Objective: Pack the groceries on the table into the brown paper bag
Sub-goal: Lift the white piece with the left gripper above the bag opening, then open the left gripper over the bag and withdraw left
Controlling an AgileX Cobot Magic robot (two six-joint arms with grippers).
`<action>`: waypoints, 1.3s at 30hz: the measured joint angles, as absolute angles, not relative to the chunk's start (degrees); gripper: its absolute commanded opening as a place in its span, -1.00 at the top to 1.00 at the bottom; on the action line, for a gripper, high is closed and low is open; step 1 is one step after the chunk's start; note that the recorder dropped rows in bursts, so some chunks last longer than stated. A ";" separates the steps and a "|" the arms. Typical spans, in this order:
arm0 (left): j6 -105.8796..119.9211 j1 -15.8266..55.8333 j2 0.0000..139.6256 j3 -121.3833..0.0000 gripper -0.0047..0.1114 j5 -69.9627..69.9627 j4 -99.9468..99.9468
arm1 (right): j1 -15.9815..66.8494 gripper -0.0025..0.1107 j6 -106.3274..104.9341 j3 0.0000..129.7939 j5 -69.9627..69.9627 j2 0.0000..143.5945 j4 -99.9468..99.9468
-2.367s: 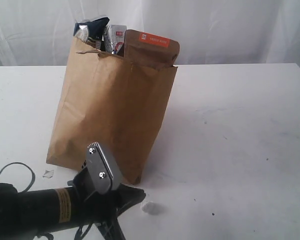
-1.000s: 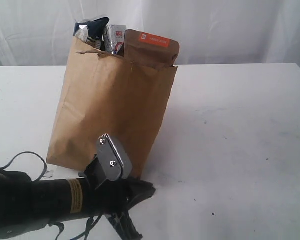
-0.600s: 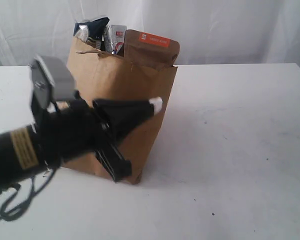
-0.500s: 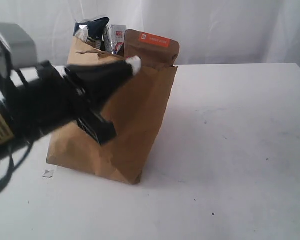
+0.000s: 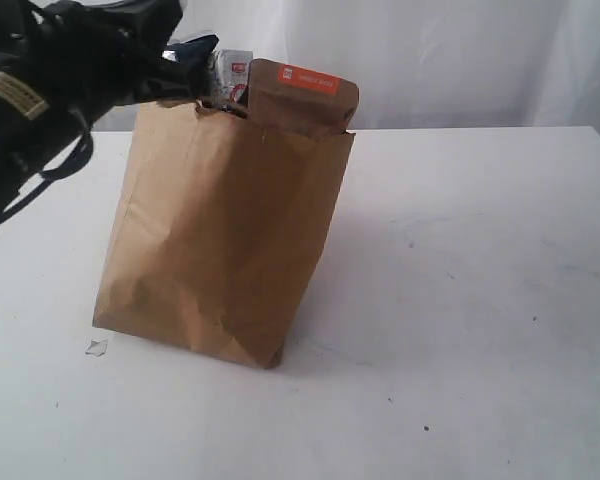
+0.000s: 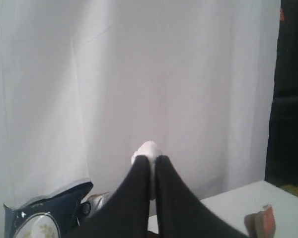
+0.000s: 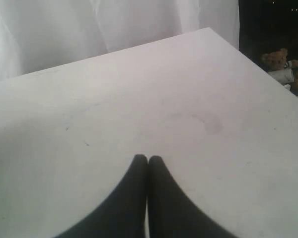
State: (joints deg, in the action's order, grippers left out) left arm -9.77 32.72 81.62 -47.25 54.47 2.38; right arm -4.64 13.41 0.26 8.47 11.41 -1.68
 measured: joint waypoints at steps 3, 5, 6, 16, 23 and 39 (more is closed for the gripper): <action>-9.41 32.72 89.04 -54.42 0.80 48.31 3.73 | -4.64 0.96 13.41 0.26 8.47 11.41 -1.68; -9.34 32.72 91.13 -57.68 0.47 42.20 5.88 | -4.64 0.96 13.41 0.26 8.47 11.41 -1.68; -9.34 32.72 91.27 -58.41 0.25 40.06 6.77 | -4.64 0.96 13.41 0.26 8.47 11.41 -1.68; -15.31 32.60 86.38 -61.00 -0.05 17.91 10.33 | -4.64 0.96 13.41 0.26 8.47 11.41 -1.68; -18.22 32.35 77.73 -58.08 -0.04 7.82 10.83 | -4.64 0.96 13.41 0.26 8.47 11.41 -1.68; -15.80 18.30 58.09 -39.87 0.92 14.09 10.97 | -4.64 0.96 13.41 0.26 8.47 11.41 -1.68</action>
